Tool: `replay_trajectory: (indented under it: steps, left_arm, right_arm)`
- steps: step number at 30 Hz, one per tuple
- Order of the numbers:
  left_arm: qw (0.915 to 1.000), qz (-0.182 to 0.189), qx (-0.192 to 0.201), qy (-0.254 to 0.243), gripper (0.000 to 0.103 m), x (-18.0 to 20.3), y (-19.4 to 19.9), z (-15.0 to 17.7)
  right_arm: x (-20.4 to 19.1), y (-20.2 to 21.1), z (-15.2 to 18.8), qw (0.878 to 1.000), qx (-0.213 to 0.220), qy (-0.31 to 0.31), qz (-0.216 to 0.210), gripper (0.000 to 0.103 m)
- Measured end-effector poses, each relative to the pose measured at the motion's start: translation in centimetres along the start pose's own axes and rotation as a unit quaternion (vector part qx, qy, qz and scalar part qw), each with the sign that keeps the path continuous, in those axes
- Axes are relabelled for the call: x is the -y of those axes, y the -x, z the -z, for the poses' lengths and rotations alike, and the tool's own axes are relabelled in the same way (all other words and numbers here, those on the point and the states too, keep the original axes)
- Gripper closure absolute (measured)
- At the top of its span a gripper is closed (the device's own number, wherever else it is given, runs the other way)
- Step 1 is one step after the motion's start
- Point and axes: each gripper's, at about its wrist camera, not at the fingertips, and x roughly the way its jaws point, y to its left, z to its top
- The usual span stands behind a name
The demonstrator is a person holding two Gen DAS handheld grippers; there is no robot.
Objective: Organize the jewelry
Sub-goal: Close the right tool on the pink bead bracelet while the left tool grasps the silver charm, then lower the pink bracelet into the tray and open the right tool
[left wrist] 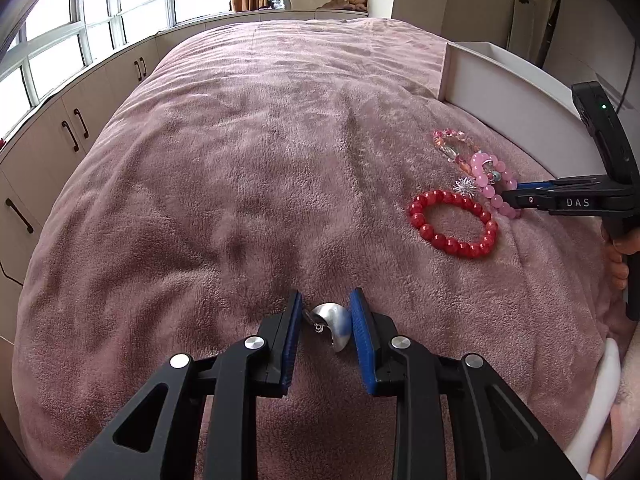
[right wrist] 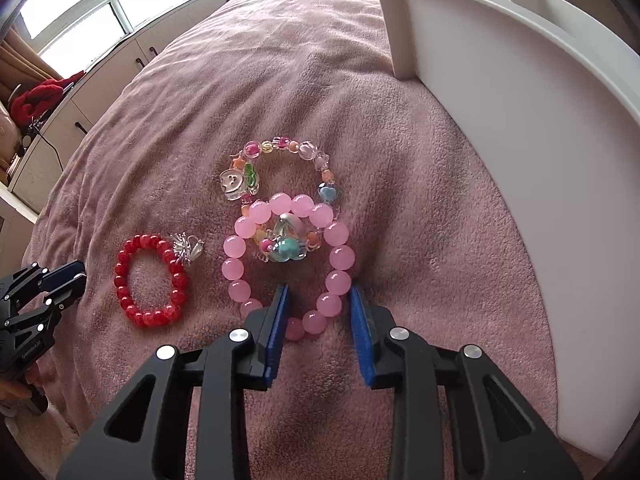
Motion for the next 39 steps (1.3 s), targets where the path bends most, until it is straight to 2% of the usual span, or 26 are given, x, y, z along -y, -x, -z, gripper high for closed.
replay_trajectory:
  steps: [1,6,11,16,19,25,39]
  left_arm:
    - [1.0000,-0.001,0.000,-0.001,0.073,0.1,0.0,0.0]
    - [1.0000,-0.005,0.004,-0.004,0.073,0.2,0.4,0.0]
    - [0.9998,-0.003,0.017,-0.005,0.073,0.2,1.0,-0.2]
    - [0.9984,-0.002,0.056,-0.002,0.074,0.3,2.8,-0.3]
    - [0.9969,0.002,0.078,0.010,0.074,0.0,4.0,-0.5]
    - [0.9948,0.001,0.099,0.023,0.074,-0.3,5.6,-0.9]
    - [0.9900,0.005,0.140,-0.020,0.073,2.2,9.7,-4.1]
  right_arm:
    - [0.3,0.1,0.1,1.000,-0.001,-0.005,-0.005,0.089]
    - [2.0,1.1,0.6,0.997,0.004,-0.050,-0.062,0.091]
    - [0.5,3.3,0.5,0.997,0.035,-0.027,-0.065,0.091]
    - [-1.2,5.6,0.2,0.996,0.065,0.005,-0.064,0.091]
    - [-1.8,6.5,0.2,0.995,0.075,0.010,-0.070,0.091]
    - [-2.0,9.1,-0.4,0.990,0.102,0.009,-0.092,0.091]
    - [-1.3,18.6,-2.6,0.974,0.195,0.038,-0.106,0.091]
